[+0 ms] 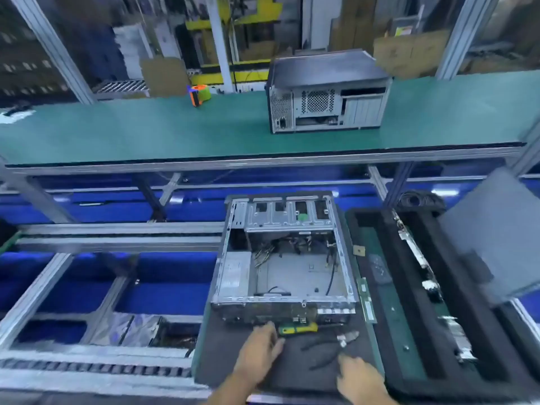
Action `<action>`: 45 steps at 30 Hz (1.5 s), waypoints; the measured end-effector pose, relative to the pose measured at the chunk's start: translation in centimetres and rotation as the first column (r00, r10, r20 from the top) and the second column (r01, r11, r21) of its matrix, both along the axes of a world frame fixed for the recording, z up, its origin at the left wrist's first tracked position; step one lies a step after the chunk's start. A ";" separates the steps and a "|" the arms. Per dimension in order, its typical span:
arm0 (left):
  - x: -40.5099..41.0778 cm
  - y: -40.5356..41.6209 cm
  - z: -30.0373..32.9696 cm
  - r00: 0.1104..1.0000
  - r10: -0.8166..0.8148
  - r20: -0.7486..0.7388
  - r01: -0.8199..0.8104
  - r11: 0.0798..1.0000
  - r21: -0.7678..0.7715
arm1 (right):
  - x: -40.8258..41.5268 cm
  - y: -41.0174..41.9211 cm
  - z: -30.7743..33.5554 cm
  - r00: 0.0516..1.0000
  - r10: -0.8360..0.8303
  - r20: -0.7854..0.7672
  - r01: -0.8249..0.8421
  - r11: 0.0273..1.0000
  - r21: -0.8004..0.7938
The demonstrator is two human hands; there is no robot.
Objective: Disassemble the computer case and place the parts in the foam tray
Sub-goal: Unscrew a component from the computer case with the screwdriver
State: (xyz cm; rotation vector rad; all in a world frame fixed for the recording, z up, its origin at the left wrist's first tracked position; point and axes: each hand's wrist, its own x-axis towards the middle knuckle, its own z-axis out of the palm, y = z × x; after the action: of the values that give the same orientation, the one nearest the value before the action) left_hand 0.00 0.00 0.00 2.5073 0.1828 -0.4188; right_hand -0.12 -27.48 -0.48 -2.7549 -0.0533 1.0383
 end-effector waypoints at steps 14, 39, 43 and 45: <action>1.1 -1.2 -1.0 0.989 -0.118 0.091 0.099 0.976 0.193 | -0.3 2.9 -0.4 0.996 -0.067 0.063 0.071 0.995 -0.068; -6.4 -2.5 3.1 0.626 -0.345 0.699 0.466 0.884 0.019 | -3.5 10.1 4.3 0.302 -0.617 -0.727 0.832 -0.202 0.517; -7.2 -3.2 4.3 0.840 -0.006 0.543 0.155 0.961 -0.229 | -5.7 9.3 5.1 0.414 -0.622 -0.665 0.804 -0.094 0.588; -6.9 -3.9 5.1 0.920 0.156 0.360 0.012 0.905 -0.424 | -6.6 8.8 5.5 0.488 -0.582 -0.650 0.779 -0.045 0.625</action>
State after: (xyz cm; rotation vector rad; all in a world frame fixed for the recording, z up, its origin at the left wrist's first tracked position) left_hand -6.88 -3.89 5.06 2.0925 0.0238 0.0752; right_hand -6.76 -18.66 5.07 -1.2361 0.6069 0.5927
